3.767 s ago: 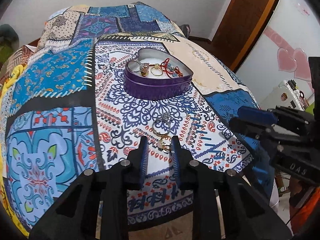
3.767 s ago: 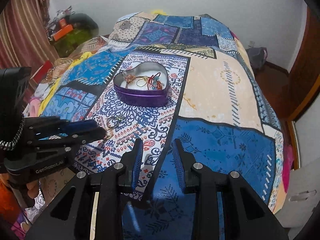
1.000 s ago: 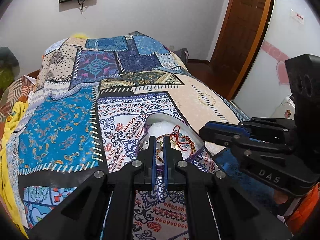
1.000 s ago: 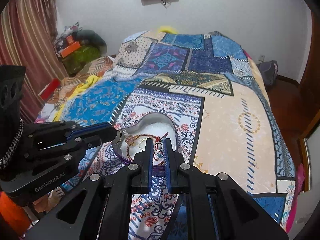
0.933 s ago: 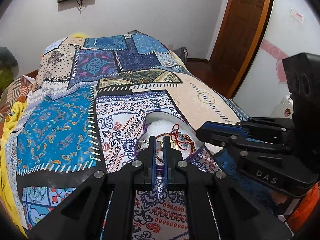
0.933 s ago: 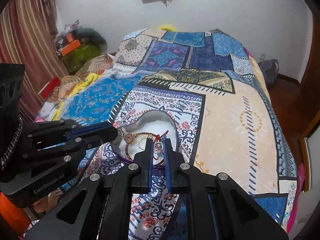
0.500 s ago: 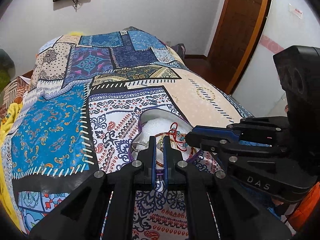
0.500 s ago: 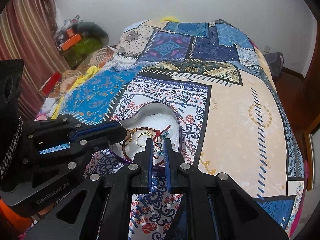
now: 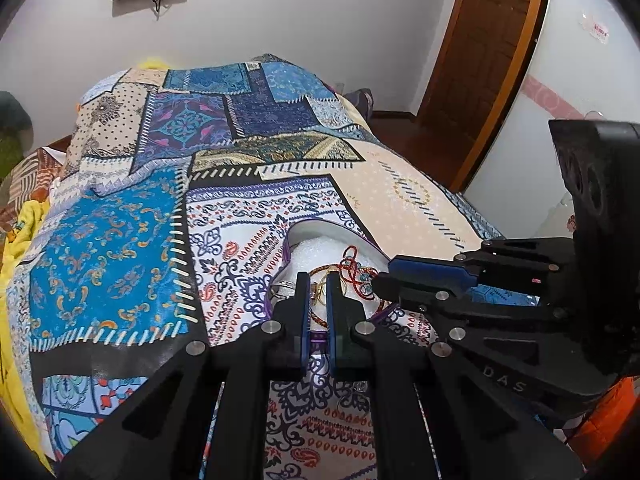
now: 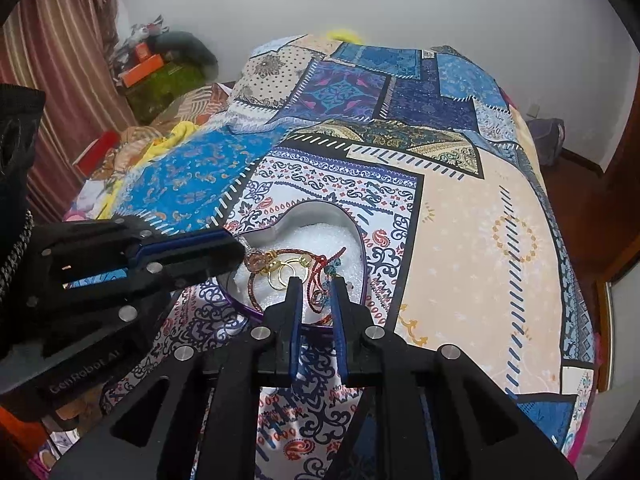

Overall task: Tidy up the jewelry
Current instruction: 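Open both tools over the tin and lift them away from it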

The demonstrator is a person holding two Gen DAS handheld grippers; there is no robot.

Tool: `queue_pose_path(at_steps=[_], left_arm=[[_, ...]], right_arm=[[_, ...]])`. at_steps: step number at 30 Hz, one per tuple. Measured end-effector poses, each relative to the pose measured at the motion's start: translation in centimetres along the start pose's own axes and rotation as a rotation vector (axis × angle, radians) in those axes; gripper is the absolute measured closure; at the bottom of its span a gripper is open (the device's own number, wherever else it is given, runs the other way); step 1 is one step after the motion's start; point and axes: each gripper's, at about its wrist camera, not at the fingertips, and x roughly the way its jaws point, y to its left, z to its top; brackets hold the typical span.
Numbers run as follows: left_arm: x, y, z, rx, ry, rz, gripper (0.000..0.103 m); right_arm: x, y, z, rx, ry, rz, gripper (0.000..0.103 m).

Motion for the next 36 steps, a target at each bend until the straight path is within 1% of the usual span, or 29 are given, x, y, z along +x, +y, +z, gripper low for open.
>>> queue_pose_path(at_steps=[3,7,12,13,14,15,16,17,19,21,27,30,36], left_arm=[[-1.1,0.0,0.0,0.002,-0.015,0.01,0.098],[-2.9,0.1,0.1,-0.006,-0.041,0.024,0.093],[-5.0,0.0,-0.1,-0.008,-0.061,0.048,0.093],[-5.3,-0.1,-0.2,-0.007,-0.061,0.052,0.091],[-5.7,-0.1,-0.4,-0.006,-0.062,0.059,0.088],[-6.1,-0.2,-0.6,-0.004,-0.063,0.065,0.086],[-6.3,-0.2,-0.7,-0.003,-0.064,0.069,0.081],[-6.7,-0.3,-0.9,-0.003,-0.066,0.074,0.075],[-7.3,-0.4,-1.2,-0.001,-0.065,0.074,0.072],[-7.8,-0.5,-1.7,0.003,-0.059,0.072,0.072],[-7.9,-0.6,-3.4,0.008,-0.014,0.072,0.071],[-6.9,-0.9,-4.2,0.01,0.025,0.066,0.071],[-4.1,-1.2,-5.5,-0.012,0.108,0.03,0.071]], right_arm=[[-0.8,0.2,0.1,-0.002,-0.013,-0.007,0.087],[-2.2,0.7,0.2,-0.009,-0.037,-0.018,0.087],[-4.0,1.5,0.1,-0.018,-0.062,-0.035,0.085],[-4.5,1.7,0.1,-0.019,-0.069,-0.038,0.082],[-4.8,1.8,0.0,-0.019,-0.074,-0.041,0.076],[-5.2,1.9,-0.1,-0.019,-0.083,-0.045,0.073],[-5.7,2.0,-0.2,-0.018,-0.096,-0.05,0.066],[-6.1,2.2,-0.3,-0.019,-0.104,-0.054,0.062],[-6.8,2.5,-0.5,-0.023,-0.117,-0.062,0.061],[-7.4,2.6,-0.7,-0.024,-0.121,-0.068,0.061],[-7.9,2.8,-1.7,-0.027,-0.111,-0.093,0.061],[-7.6,2.6,-2.3,-0.02,-0.092,-0.098,0.061],[-6.5,1.9,-3.6,0.005,-0.041,-0.097,0.061]])
